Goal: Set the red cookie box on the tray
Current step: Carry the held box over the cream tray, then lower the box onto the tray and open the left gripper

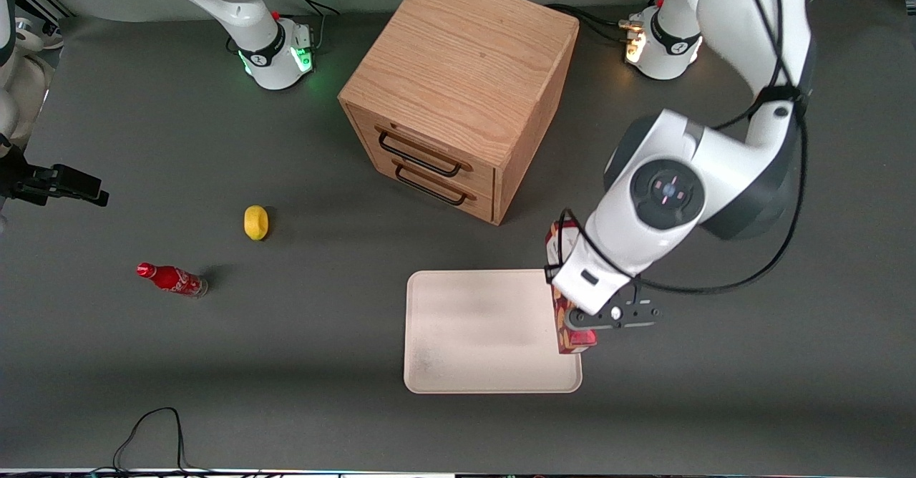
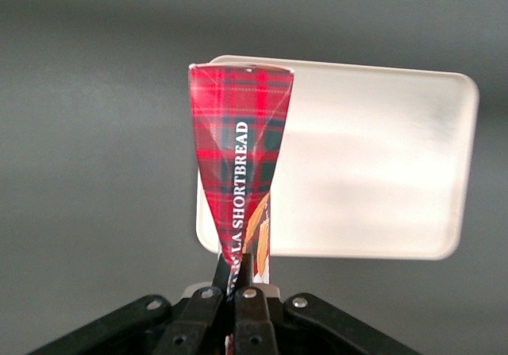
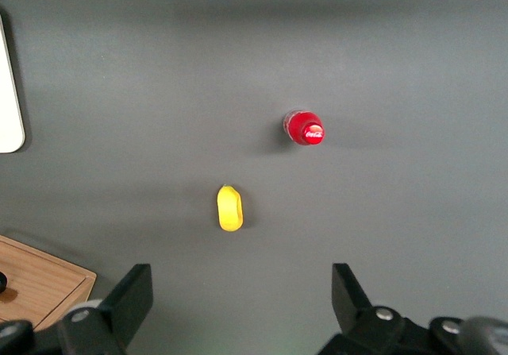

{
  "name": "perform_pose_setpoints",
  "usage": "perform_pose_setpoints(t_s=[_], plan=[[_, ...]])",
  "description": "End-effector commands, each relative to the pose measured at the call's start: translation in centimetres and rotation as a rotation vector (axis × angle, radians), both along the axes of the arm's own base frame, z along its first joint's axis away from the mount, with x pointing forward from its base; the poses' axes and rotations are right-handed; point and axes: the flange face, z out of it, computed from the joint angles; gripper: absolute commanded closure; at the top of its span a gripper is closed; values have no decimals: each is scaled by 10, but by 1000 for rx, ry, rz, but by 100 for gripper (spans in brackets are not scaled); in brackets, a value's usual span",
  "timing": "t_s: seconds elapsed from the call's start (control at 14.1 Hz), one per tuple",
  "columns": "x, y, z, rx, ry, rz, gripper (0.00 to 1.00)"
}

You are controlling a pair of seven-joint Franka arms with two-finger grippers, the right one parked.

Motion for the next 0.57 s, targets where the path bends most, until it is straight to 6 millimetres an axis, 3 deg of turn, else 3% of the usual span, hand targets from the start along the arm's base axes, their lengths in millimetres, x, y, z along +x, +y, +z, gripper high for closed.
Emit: perform_pose_setpoints(t_s=[0.0,0.28,0.5], plan=[[4,-9,-40,19,-16,-18,100],[14,-11,-109,37,-39,-45,100],[18,-11,-139,52,-50,-70,100]])
